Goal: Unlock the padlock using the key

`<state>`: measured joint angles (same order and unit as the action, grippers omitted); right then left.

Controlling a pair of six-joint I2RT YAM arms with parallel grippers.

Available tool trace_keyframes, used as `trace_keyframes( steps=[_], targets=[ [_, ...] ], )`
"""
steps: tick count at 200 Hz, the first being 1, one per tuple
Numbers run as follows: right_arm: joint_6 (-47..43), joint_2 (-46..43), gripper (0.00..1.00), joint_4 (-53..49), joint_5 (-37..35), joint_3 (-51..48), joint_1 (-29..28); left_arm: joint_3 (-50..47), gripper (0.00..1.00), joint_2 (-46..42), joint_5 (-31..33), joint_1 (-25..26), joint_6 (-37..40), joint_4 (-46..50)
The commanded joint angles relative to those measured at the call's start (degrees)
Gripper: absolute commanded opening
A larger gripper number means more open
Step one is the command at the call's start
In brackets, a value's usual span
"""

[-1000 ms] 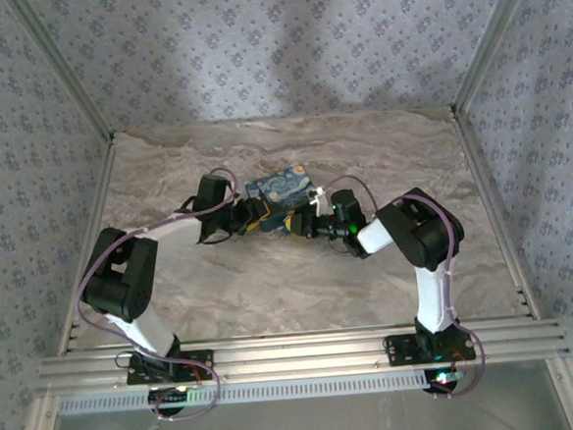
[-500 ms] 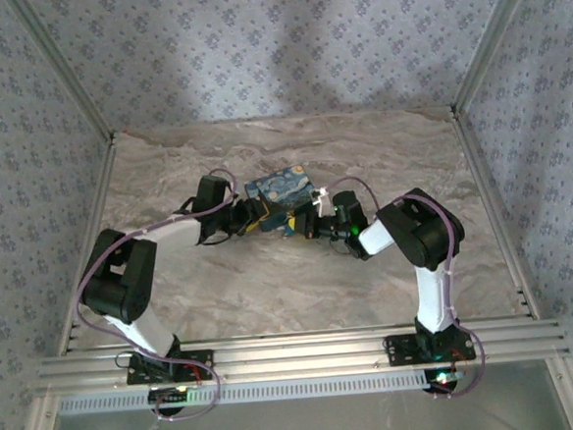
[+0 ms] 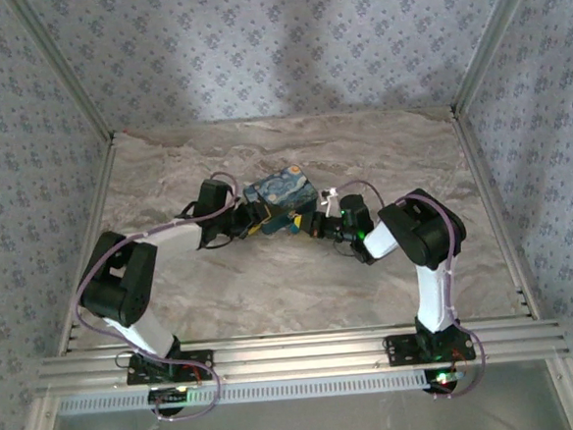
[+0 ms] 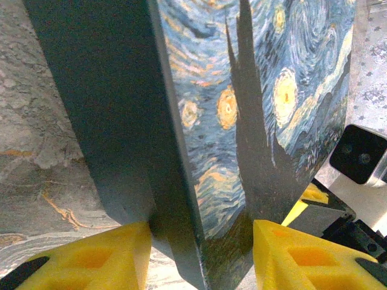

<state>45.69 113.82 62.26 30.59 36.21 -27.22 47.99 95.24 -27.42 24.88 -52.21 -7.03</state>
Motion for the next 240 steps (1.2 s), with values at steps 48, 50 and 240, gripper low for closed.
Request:
trace_keyframes(
  steps=[48, 50, 240],
  targets=[
    [5.01, -2.83, 0.0, 4.99, -4.3, -2.3, 2.09, -2.29, 0.47, 0.32, 1.77, 0.87, -0.23, 4.75],
    [4.95, -2.93, 0.0, 4.85, -4.37, -2.37, 2.15, -2.33, 0.47, 0.3, 1.76, 0.87, -0.19, 4.74],
    [-21.66, -46.46, 0.0, -70.64, -6.5, 2.53, 5.18, -2.34, 0.88, -31.92, 21.62, -6.68, 17.19, 10.33]
  ],
)
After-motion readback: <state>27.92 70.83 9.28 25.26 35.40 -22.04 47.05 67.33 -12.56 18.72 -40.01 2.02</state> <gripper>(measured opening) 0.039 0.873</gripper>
